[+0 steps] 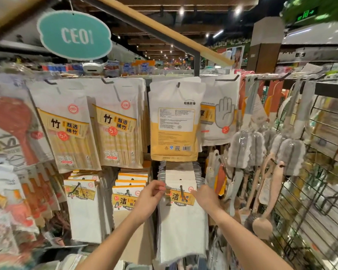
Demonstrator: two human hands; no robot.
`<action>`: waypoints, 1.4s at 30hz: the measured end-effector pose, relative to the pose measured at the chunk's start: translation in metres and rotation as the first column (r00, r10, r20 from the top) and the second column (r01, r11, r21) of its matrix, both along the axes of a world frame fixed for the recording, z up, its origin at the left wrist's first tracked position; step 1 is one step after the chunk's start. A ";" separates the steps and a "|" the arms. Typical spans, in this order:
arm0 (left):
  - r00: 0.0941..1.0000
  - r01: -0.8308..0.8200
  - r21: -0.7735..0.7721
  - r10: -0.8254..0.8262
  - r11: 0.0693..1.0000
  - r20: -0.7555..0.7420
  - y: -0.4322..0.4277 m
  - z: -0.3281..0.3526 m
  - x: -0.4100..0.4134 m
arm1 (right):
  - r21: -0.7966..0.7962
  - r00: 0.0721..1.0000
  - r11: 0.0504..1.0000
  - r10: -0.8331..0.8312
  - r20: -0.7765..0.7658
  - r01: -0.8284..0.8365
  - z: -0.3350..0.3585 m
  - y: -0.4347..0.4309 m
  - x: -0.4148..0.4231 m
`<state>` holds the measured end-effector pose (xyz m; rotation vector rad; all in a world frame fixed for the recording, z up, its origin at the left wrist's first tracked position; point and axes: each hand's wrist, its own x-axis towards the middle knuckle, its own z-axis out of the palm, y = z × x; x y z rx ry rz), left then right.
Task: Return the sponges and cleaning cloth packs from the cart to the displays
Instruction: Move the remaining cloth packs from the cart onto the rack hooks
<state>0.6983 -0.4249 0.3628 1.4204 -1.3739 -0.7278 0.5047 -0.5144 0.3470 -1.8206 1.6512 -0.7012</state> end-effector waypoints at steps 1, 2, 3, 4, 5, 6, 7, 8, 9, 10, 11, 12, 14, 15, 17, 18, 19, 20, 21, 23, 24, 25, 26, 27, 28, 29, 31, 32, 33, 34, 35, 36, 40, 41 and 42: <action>1.000 0.025 0.002 -0.025 1.000 0.014 0.003 0.003 -0.003 | -0.010 1.000 1.000 -0.005 -0.019 0.004 0.001 0.003 -0.004; 0.999 0.049 0.003 -0.049 0.999 0.017 0.002 0.005 -0.005 | -0.016 1.000 1.000 -0.014 -0.024 0.014 0.002 0.004 -0.007; 0.997 0.072 0.008 -0.073 0.997 0.019 0.005 0.009 -0.009 | -0.007 1.000 1.000 -0.018 -0.011 0.018 0.004 0.010 -0.013; 0.997 0.082 0.010 -0.082 0.997 0.009 0.005 0.011 -0.011 | 0.009 1.000 1.000 -0.002 0.023 0.002 0.008 0.015 -0.017; 0.997 0.082 0.017 -0.082 0.996 0.011 0.006 0.014 -0.015 | 0.024 0.999 1.000 0.015 0.042 -0.016 0.012 0.022 -0.022; 0.996 0.084 0.014 -0.084 0.996 0.017 0.007 0.017 -0.021 | 0.037 0.998 0.999 0.016 0.055 -0.018 0.017 0.030 -0.030; 0.996 0.079 0.014 -0.080 0.997 0.042 0.008 0.021 -0.027 | 0.031 0.998 0.999 0.016 0.063 -0.018 0.022 0.036 -0.036; 0.993 0.095 0.006 -0.095 0.995 0.065 0.008 0.025 -0.034 | 0.024 0.997 1.000 -0.007 0.074 0.005 0.027 0.043 -0.043; 0.989 0.128 -0.001 -0.127 0.992 0.074 0.010 0.029 -0.046 | 0.008 0.995 1.000 -0.026 0.091 0.025 0.034 0.057 -0.055; 0.985 0.156 -0.009 -0.155 0.988 0.071 0.010 0.032 -0.054 | -0.004 0.993 0.999 -0.031 0.115 0.032 0.041 0.065 -0.062; 0.977 0.200 -0.008 -0.199 0.980 0.076 0.013 0.035 -0.067 | -0.017 0.990 0.999 -0.042 0.133 0.045 0.047 0.077 -0.073; 0.968 0.240 0.003 -0.239 0.971 0.081 0.015 0.037 -0.077 | -0.024 0.989 0.998 -0.049 0.137 0.053 0.054 0.087 -0.083; 0.936 0.346 0.029 -0.347 0.938 0.064 0.024 0.042 -0.100 | -0.043 0.989 0.995 -0.083 0.122 0.089 0.065 0.112 -0.104; 0.917 0.393 0.029 -0.394 0.919 0.062 0.027 0.043 -0.112 | -0.050 0.987 0.992 -0.108 0.121 0.114 0.070 0.124 -0.114; 0.876 0.476 0.035 -0.477 0.879 0.070 0.035 0.045 -0.134 | -0.051 0.974 0.980 -0.184 0.132 0.192 0.074 0.148 -0.136; 0.854 0.514 0.040 -0.516 0.857 0.066 0.042 0.048 -0.147 | -0.045 0.963 0.970 -0.231 0.140 0.239 0.075 0.164 -0.149; 0.841 0.535 0.044 -0.537 0.844 0.068 0.045 0.048 -0.154 | -0.045 0.956 0.963 -0.256 0.143 0.265 0.076 0.177 -0.155; 0.811 0.581 0.038 -0.582 0.813 0.058 0.051 0.047 -0.167 | -0.048 0.943 0.949 -0.304 0.138 0.313 0.076 0.197 -0.166; 0.787 0.613 0.035 -0.614 0.789 0.061 0.059 0.048 -0.179 | -0.050 0.927 0.932 -0.351 0.133 0.360 0.074 0.215 -0.176; 0.739 0.670 0.050 -0.672 0.741 0.048 0.073 0.046 -0.202 | -0.064 0.895 0.895 -0.433 0.107 0.441 0.070 0.250 -0.194; 0.711 0.700 0.064 -0.703 0.711 0.034 0.083 0.044 -0.218 | -0.062 0.872 0.872 -0.478 0.102 0.486 0.067 0.270 -0.206; 0.693 0.717 0.077 -0.720 0.693 0.035 0.093 0.044 -0.230 | -0.056 0.856 0.856 -0.507 0.105 0.514 0.063 0.286 -0.215; 0.661 0.747 0.073 -0.750 0.661 0.032 0.105 0.042 -0.246 | -0.050 0.837 0.838 -0.537 0.110 0.544 0.059 0.304 -0.225; 0.618 0.783 0.068 -0.786 0.618 0.027 0.122 0.043 -0.264 | -0.048 0.812 0.813 -0.573 0.111 0.580 0.056 0.328 -0.238; 0.582 0.812 0.054 -0.813 0.582 0.014 0.134 0.042 -0.279 | -0.049 0.792 0.793 -0.600 0.112 0.607 0.053 0.344 -0.248; 0.545 0.837 0.050 -0.838 0.545 0.016 0.148 0.041 -0.293 | -0.057 0.773 0.772 -0.625 0.110 0.633 0.052 0.362 -0.257; 0.463 0.885 0.053 -0.886 0.463 0.009 0.179 0.037 -0.327 | -0.061 0.727 0.727 -0.674 0.129 0.684 0.051 0.405 -0.278; 0.436 0.898 0.056 -0.900 0.435 -0.002 0.191 0.034 -0.343 | -0.056 0.711 0.711 -0.690 0.134 0.701 0.051 0.423 -0.287; 0.412 0.909 0.069 -0.911 0.411 0.000 0.206 0.033 -0.358 | -0.046 0.694 0.695 -0.708 0.130 0.718 0.051 0.443 -0.295; 0.378 0.923 0.073 -0.926 0.377 -0.002 0.224 0.032 -0.375 | -0.037 0.667 0.668 -0.734 0.126 0.743 0.049 0.465 -0.307; 0.349 0.934 0.078 -0.937 0.348 -0.001 0.241 0.029 -0.393 | -0.033 0.639 0.640 -0.759 0.128 0.767 0.047 0.488 -0.318; 0.318 0.945 0.081 -0.948 0.316 -0.012 0.261 0.027 -0.411 | -0.026 0.608 0.609 -0.784 0.125 0.792 0.044 0.511 -0.331; 0.226 0.970 0.103 -0.973 0.220 -0.053 0.331 0.013 -0.480 | 0.017 0.520 0.524 -0.849 0.090 0.852 0.032 0.601 -0.377; 0.212 0.973 0.104 -0.975 0.204 -0.067 0.348 0.007 -0.499 | 0.020 0.504 0.508 -0.859 0.089 0.861 0.030 0.621 -0.388; 0.198 0.977 0.105 -0.976 0.188 -0.087 0.366 0.001 -0.519 | 0.028 0.481 0.484 -0.874 0.074 0.875 0.028 0.644 -0.401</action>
